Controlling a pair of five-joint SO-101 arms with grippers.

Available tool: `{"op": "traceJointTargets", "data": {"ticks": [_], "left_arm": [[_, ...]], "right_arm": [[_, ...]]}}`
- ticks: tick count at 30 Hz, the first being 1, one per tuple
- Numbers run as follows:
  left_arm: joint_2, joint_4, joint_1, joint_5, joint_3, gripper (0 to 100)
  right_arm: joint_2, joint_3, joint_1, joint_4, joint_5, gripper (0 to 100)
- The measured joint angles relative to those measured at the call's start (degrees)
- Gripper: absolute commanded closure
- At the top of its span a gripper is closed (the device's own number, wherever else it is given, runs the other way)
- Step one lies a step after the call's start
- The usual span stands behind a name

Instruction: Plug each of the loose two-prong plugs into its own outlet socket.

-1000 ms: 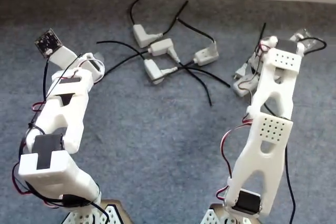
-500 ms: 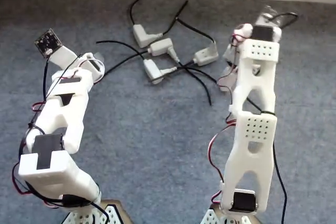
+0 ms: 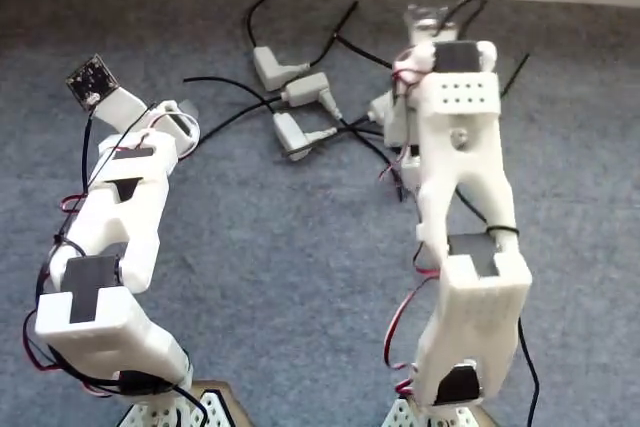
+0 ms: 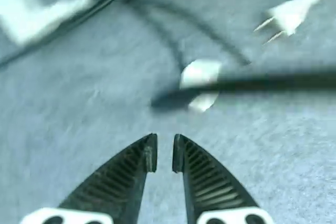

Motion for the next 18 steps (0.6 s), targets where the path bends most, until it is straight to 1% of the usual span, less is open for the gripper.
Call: {"op": "traceJointTargets", "data": {"ticks": [5, 11, 13, 15, 18], "left_arm": [[0.0, 0.0, 0.0, 0.0, 0.0, 78], [0.0, 0.0, 0.0, 0.0, 0.0, 78], [0.0, 0.0, 0.0, 0.0, 0.0, 78], [0.0, 0.0, 0.0, 0.0, 0.0, 78], [0.0, 0.0, 0.0, 0.0, 0.0, 78]], "right_arm": [[-13.8, 15.74, -8.97, 0.0, 3.08, 94.0], [-24.44, 25.93, -16.44, 0.0, 3.43, 93.5], [-26.46, 27.6, -17.32, -0.09, 3.69, 90.8], [-27.08, 29.36, -16.88, -0.97, 5.54, 83.9], [-26.9, 31.91, -11.34, -7.56, 9.93, 74.3]]}}
